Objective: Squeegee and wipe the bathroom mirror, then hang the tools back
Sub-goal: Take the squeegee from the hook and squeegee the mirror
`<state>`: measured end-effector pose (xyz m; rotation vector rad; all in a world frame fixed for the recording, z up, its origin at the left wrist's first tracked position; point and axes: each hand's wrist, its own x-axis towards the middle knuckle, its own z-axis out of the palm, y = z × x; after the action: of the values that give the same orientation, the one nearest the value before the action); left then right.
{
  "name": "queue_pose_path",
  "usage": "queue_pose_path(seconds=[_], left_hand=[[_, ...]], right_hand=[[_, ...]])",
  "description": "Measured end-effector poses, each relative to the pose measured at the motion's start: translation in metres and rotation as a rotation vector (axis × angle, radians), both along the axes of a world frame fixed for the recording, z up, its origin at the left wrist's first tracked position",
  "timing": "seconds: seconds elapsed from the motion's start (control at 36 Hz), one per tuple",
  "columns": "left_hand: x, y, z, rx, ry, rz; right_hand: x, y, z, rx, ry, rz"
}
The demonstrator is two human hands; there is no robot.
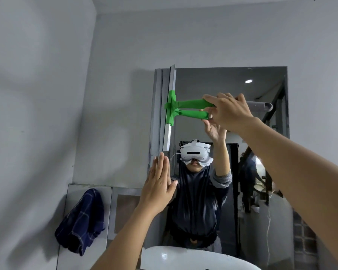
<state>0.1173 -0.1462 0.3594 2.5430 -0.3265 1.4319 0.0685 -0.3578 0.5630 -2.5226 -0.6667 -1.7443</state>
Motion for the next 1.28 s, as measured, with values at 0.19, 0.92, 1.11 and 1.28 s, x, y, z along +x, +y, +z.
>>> queue_pose_path(seconds=[0.19, 0.92, 1.11, 1.28], left_hand=[[0.007, 0.005, -0.001, -0.031, -0.007, -0.040], [0.020, -0.008, -0.013, -0.068, -0.047, -0.058], [0.017, -0.004, -0.003, -0.133, -0.053, -0.074], [0.022, -0.003, -0.005, -0.112, -0.025, -0.075]], right_hand=[[-0.007, -0.032, -0.001, 0.043, 0.049, -0.039], [-0.005, -0.146, -0.071, 0.373, 0.154, -0.020], [0.003, -0.145, -0.091, 0.509, 0.139, 0.041], [0.007, -0.140, -0.129, 0.698, 0.189, 0.089]])
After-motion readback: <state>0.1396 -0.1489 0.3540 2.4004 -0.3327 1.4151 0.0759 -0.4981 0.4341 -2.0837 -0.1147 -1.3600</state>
